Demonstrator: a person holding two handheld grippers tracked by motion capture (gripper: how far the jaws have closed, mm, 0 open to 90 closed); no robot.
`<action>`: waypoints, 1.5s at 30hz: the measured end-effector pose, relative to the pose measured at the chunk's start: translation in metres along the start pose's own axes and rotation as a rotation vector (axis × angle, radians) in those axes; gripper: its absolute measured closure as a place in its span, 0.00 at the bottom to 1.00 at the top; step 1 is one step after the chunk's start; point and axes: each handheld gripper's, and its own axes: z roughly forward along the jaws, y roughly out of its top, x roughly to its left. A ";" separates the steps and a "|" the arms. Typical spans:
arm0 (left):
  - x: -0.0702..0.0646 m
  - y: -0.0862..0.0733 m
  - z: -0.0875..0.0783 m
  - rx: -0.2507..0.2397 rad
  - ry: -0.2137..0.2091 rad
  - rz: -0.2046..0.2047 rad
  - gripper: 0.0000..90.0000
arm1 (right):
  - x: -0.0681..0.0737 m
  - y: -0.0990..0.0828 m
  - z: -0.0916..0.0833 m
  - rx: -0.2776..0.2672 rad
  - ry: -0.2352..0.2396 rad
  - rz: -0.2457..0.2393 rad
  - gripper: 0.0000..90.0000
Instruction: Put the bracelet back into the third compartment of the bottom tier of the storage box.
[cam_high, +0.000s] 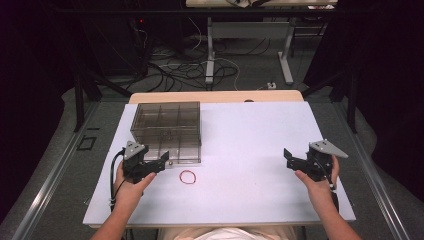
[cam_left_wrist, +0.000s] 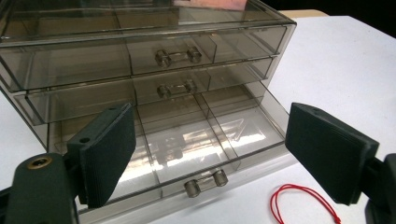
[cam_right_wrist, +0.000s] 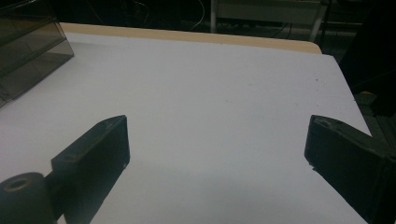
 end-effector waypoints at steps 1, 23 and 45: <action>-0.002 0.000 0.000 0.005 -0.001 0.003 0.18 | 0.001 0.000 0.001 -0.008 0.007 0.007 0.08; -0.017 -0.005 0.003 0.070 -0.014 0.045 0.37 | 0.004 0.001 0.002 -0.003 0.025 -0.010 0.16; -0.033 -0.008 0.011 0.195 -0.054 -0.072 0.46 | 0.003 -0.001 0.003 0.003 0.038 0.000 0.16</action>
